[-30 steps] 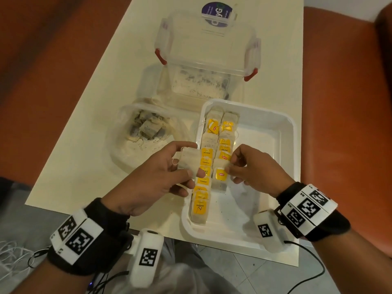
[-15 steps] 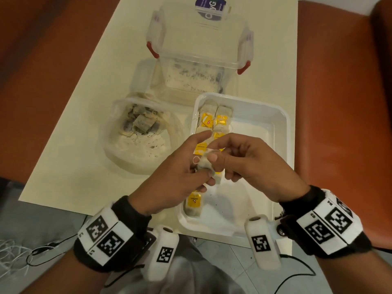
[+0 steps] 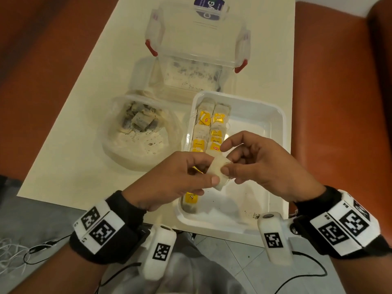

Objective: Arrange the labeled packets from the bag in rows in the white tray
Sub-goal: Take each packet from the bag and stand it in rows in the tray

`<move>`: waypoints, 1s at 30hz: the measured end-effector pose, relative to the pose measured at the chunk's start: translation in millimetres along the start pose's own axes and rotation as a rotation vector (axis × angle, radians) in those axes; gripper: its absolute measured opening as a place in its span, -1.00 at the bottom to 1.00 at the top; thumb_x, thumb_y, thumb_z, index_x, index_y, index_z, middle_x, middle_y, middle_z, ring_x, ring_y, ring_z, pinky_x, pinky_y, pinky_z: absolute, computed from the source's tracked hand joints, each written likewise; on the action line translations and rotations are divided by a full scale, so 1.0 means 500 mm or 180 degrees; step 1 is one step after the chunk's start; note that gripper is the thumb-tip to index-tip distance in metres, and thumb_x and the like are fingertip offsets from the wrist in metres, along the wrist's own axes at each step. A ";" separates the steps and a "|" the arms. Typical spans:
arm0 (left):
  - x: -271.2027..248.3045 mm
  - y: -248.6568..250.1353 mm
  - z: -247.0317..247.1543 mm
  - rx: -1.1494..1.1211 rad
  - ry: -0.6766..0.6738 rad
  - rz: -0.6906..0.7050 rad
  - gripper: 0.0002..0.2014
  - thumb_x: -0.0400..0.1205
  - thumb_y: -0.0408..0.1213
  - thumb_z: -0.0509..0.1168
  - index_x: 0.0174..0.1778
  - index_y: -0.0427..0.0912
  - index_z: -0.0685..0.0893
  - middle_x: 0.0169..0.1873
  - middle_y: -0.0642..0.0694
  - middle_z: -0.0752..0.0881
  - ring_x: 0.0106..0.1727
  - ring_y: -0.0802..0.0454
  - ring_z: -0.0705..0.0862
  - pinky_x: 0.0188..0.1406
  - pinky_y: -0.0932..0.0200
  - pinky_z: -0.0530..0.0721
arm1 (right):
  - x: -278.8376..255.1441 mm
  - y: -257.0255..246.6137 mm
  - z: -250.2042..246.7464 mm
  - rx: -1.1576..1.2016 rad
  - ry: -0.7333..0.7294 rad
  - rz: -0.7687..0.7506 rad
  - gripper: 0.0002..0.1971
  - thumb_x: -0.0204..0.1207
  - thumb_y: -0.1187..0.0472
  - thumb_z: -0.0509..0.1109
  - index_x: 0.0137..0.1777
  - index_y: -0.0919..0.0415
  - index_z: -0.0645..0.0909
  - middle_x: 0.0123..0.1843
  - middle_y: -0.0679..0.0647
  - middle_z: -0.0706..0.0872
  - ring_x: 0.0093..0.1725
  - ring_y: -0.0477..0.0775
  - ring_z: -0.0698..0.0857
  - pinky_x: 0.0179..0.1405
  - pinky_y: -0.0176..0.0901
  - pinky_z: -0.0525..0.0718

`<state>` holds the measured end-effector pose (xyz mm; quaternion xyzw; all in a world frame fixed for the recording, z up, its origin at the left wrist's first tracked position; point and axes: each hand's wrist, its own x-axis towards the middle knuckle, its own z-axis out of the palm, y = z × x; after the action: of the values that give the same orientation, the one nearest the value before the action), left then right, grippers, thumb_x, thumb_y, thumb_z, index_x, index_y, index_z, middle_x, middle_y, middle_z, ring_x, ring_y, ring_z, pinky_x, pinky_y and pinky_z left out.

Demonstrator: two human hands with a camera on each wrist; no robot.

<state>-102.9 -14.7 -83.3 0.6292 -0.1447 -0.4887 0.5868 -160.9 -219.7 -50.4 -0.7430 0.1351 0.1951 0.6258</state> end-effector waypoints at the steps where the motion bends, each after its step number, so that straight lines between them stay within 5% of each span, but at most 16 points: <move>1: 0.000 -0.002 0.004 0.0129 0.0055 -0.0014 -0.81 0.60 -0.29 0.49 0.12 -0.08 0.81 -0.05 -0.15 0.81 -0.08 0.07 0.74 -0.10 0.16 0.73 | 0.000 0.001 0.000 -0.0011 0.0006 0.0035 -0.65 0.41 0.44 0.60 0.11 0.10 0.68 -0.25 0.12 0.78 -0.28 0.06 0.70 -0.28 -0.14 0.71; 4: 0.002 -0.011 0.013 0.0577 0.0305 0.0007 -0.91 0.58 -0.28 0.50 -0.03 -0.02 0.82 -0.33 0.12 0.75 -0.26 0.15 0.71 -0.23 0.16 0.75 | 0.001 0.008 -0.002 -0.0288 -0.0008 0.0177 -0.71 0.41 0.35 0.63 0.10 0.09 0.74 -0.27 0.10 0.79 -0.26 0.07 0.72 -0.22 -0.09 0.71; 10: 0.001 -0.021 0.023 0.1544 0.0525 0.0077 -0.88 0.50 -0.14 0.57 -0.15 0.04 0.76 -0.30 0.13 0.80 -0.32 0.14 0.80 -0.18 -0.09 0.80 | 0.000 0.027 0.001 -0.0985 -0.0123 0.0237 -0.92 0.46 0.21 0.62 -0.09 0.06 0.80 -0.23 0.11 0.82 -0.29 0.10 0.69 -0.16 0.03 0.67; 15: -0.007 -0.017 0.022 0.1417 0.0455 -0.0046 -0.70 0.46 -0.15 0.61 0.05 0.03 0.70 -0.24 0.06 0.81 -0.36 0.13 0.82 -0.18 -0.05 0.83 | -0.002 0.026 0.004 -0.0972 -0.0196 0.0256 -0.92 0.50 0.24 0.59 -0.09 0.08 0.76 -0.24 0.10 0.84 -0.17 0.22 0.80 -0.15 0.11 0.69; 20: -0.031 -0.009 -0.008 0.1221 0.0679 -0.0125 -0.64 0.42 -0.13 0.63 0.07 0.15 0.70 -0.15 0.09 0.85 -0.42 0.07 0.81 -0.23 0.13 0.76 | 0.008 0.037 0.014 -0.1603 -0.0472 0.0308 -0.93 0.52 0.19 0.57 -0.06 0.03 0.74 -0.21 -0.03 0.84 -0.19 -0.05 0.78 -0.08 -0.16 0.68; 23: -0.050 -0.010 -0.031 0.1094 0.0779 -0.0109 -0.73 0.46 -0.09 0.58 0.03 0.13 0.73 -0.18 0.10 0.85 -0.39 0.06 0.79 -0.09 -0.06 0.77 | 0.014 0.056 0.037 -0.2471 -0.0693 0.0358 -0.92 0.53 0.09 0.54 -0.05 -0.10 0.71 -0.06 -0.18 0.80 -0.07 -0.13 0.75 -0.10 -0.31 0.59; 25: -0.061 -0.009 -0.046 0.0892 0.0902 -0.0084 -0.73 0.41 -0.02 0.56 0.00 0.10 0.75 -0.22 0.05 0.84 -0.37 0.02 0.78 -0.04 -0.16 0.74 | 0.021 0.064 0.047 -0.2656 -0.0693 0.0376 -0.91 0.53 0.05 0.53 -0.03 -0.18 0.71 0.03 -0.22 0.78 -0.01 -0.14 0.74 0.04 -0.23 0.64; 27: -0.068 -0.008 -0.059 0.0688 0.1036 -0.0052 -0.68 0.34 0.06 0.52 -0.03 0.08 0.77 -0.26 0.01 0.82 -0.36 0.00 0.76 -0.13 -0.05 0.74 | 0.036 0.067 0.052 -0.2728 -0.0580 0.0426 -0.91 0.53 0.04 0.53 -0.02 -0.19 0.71 0.01 -0.22 0.76 0.00 -0.09 0.72 0.12 -0.07 0.68; 30: -0.073 -0.009 -0.075 0.0543 0.1224 -0.0003 -0.70 0.38 0.02 0.50 -0.02 0.01 0.77 -0.31 0.03 0.77 -0.35 0.04 0.72 -0.45 0.41 0.53 | 0.063 0.069 0.048 -0.2905 -0.0246 0.0489 -0.89 0.54 0.03 0.50 0.03 -0.15 0.73 -0.01 -0.17 0.79 0.00 0.00 0.74 0.09 0.05 0.72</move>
<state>-93.0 36.6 -77.1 0.7584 -0.0706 -0.3458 0.5480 -151.0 -200.8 -98.7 -0.9225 0.0666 0.3079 0.2231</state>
